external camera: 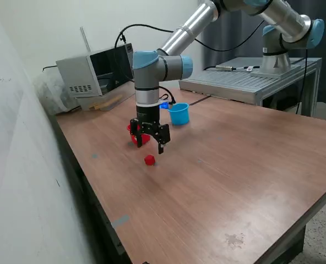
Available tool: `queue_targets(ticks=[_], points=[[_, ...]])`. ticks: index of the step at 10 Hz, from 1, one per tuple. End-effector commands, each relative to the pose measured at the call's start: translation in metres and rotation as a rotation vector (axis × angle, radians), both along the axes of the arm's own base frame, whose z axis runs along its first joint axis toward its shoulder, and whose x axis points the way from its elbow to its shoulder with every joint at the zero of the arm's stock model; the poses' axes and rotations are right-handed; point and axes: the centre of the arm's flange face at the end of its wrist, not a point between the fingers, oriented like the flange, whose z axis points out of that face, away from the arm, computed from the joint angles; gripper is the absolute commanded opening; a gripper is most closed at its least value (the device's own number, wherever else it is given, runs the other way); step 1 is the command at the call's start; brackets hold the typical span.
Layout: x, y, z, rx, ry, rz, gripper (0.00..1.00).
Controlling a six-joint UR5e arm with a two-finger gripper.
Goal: Place red objects in the red bin, and blue objects in the blue bin.
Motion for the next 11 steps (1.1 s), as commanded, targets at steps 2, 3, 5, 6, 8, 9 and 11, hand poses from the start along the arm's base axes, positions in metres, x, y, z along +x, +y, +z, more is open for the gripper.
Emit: queue_targets(ticks=[2,3,5,6,8,9,11], points=[[-0.0043,0.0046,-0.0137,0.007,-0.008,0.031,1.0],[-0.0067,0.0072,-0.0146,0.008,-0.005,0.028,1.0],[-0.0094,0.0074,-0.0132,0.008,0.003,0.028,1.0],[-0.009,0.0072,-0.0139,0.006,0.001,0.028,1.0],[-0.0079,0.0072,-0.0161,0.006,-0.003,0.028,0.0],[-0.0064,0.0069,-0.0177,0.004,-0.008,0.029,0.0],[-0.0064,0.0069,-0.0177,0.004,-0.008,0.029,0.0]])
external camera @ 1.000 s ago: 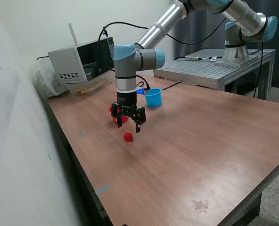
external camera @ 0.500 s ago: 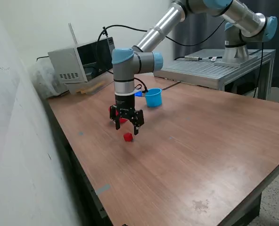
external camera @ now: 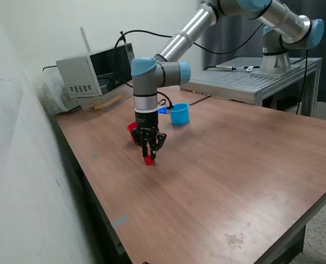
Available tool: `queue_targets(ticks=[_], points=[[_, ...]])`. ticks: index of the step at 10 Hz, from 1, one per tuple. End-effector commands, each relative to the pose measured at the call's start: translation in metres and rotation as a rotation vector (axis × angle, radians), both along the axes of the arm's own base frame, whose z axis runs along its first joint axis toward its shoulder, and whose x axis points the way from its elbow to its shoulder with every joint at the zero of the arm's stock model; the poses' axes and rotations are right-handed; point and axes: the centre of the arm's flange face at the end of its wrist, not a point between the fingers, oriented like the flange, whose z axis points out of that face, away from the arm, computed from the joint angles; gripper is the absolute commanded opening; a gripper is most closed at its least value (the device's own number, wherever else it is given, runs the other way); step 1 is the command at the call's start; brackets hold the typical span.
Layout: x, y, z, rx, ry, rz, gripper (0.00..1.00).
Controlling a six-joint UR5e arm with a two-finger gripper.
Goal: Place red objects in the red bin, and blue objects in the blue bin.
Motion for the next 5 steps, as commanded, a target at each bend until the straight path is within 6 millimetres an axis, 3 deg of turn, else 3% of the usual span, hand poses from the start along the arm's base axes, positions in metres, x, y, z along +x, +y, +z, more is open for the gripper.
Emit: queue_targets(ticks=[1,5], points=[[0.0004,-0.0005,-0.0004,-0.005,-0.001,0.002,0.0],[-0.0003,0.0016,0.0052,0.005,0.005,0.007,0.0]])
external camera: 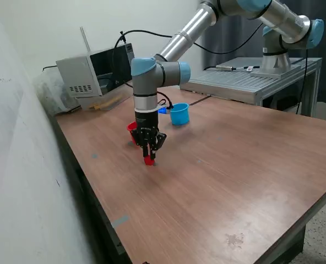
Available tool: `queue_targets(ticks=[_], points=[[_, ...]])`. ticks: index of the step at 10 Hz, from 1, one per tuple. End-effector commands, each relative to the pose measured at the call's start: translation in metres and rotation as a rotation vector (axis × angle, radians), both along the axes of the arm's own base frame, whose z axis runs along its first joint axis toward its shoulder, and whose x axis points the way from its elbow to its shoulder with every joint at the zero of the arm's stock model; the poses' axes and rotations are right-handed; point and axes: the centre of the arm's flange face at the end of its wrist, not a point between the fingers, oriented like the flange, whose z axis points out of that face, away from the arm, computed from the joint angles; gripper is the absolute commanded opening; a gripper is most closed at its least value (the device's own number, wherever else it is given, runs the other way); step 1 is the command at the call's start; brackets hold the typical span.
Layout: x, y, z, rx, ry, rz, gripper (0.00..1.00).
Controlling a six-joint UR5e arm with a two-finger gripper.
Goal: Place red objects in the red bin, and blue objects in the blue bin.
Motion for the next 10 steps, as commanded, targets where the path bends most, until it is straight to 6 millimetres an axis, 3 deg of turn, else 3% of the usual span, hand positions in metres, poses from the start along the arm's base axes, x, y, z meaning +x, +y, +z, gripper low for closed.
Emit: queue_targets(ticks=[1,4,5,6,8,10], points=[[-0.001,0.001,0.021,0.009,0.023,-0.001,0.0],[0.013,0.002,0.103,0.011,0.099,-0.007,0.0],[0.021,0.015,0.121,0.013,0.105,-0.027,0.0],[0.032,0.058,0.134,0.035,0.098,-0.087,0.0],[0.049,0.135,0.125,0.065,0.045,-0.19,0.0],[0.065,0.185,0.108,0.055,-0.023,-0.256,0.0]])
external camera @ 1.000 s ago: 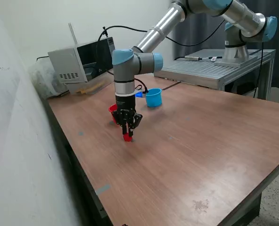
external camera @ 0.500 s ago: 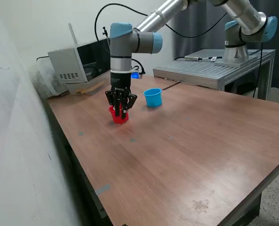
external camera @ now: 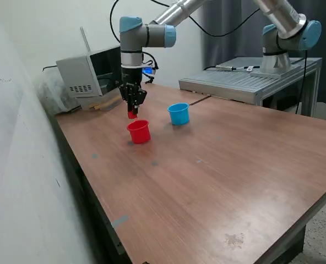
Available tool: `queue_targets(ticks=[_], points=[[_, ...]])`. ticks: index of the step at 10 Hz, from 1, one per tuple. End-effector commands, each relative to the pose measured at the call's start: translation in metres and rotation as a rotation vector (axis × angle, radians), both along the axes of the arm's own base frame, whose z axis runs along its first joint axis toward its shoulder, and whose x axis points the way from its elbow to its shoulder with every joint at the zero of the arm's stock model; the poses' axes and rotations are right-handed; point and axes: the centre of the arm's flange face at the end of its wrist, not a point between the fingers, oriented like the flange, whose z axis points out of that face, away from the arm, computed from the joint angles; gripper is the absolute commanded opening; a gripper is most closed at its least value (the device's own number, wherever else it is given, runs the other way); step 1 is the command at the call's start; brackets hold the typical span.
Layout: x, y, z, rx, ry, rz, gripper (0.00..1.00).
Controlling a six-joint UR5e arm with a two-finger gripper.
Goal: Place red objects in the red bin, and blue objects in the blue bin.
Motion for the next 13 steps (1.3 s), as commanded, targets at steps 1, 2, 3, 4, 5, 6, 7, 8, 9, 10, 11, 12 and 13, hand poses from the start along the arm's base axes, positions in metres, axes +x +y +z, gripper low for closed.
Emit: queue_targets(ticks=[1,2,3,4,5,6,7,8,9,10,11,12,13], points=[[0.021,0.047,-0.013,-0.015,-0.069,-0.067,0.0],[0.027,0.046,-0.015,-0.02,-0.082,-0.065,0.0],[0.028,0.042,-0.015,-0.023,-0.089,-0.062,0.0],[0.028,0.035,-0.013,-0.027,-0.087,-0.053,0.0],[0.027,0.034,-0.013,-0.031,-0.086,-0.051,0.0],[0.027,0.033,-0.013,-0.038,-0.084,-0.05,0.0],[0.026,0.031,-0.012,-0.051,-0.079,-0.045,0.0],[0.026,0.029,-0.012,-0.066,-0.075,-0.042,0.0],[0.025,0.028,-0.013,-0.086,-0.07,-0.04,0.0],[0.025,0.026,-0.012,-0.096,-0.068,-0.036,0.0],[0.025,0.026,-0.012,-0.098,-0.066,-0.036,0.0],[0.024,0.025,-0.012,-0.108,-0.061,-0.032,0.0],[0.024,0.024,-0.012,-0.111,-0.059,-0.031,0.0]])
